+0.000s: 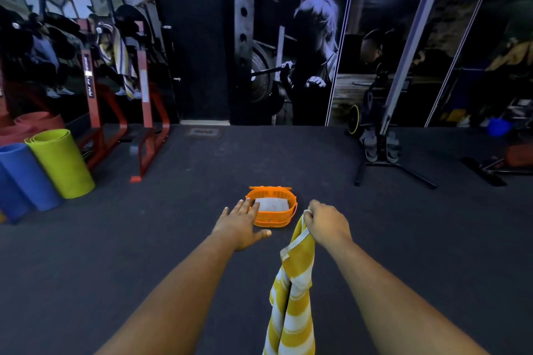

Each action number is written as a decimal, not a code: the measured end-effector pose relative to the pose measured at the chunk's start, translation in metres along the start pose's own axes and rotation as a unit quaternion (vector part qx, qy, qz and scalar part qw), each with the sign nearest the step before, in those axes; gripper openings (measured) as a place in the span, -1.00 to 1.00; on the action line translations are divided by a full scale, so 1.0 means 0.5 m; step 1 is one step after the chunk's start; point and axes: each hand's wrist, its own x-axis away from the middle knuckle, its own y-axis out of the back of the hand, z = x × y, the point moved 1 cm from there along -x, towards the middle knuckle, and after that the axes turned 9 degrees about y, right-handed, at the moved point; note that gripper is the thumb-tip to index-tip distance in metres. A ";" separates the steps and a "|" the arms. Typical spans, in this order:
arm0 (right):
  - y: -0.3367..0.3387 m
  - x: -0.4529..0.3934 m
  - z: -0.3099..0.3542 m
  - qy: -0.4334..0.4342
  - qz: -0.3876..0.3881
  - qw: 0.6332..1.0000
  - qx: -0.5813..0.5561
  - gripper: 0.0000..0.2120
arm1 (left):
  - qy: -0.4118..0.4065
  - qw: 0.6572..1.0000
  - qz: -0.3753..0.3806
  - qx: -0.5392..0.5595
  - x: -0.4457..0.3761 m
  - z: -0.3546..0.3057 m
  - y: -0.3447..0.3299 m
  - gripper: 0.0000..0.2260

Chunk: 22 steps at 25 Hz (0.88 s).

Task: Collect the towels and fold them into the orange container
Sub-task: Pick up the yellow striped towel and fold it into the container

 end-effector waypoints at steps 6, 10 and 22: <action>-0.094 -0.292 -0.082 -0.004 0.011 0.982 -0.188 -0.80 | 0.022 1.000 -0.012 0.003 -0.266 -0.007 0.047 -0.16; -0.135 -0.477 -0.115 -0.004 0.012 0.912 -0.411 -0.80 | 0.044 0.998 -0.033 0.018 -0.427 -0.004 0.094 -0.17; -0.157 -0.899 -0.126 0.106 0.068 0.889 -0.440 -0.81 | -0.049 0.900 -0.001 0.432 -0.887 -0.013 0.138 -0.70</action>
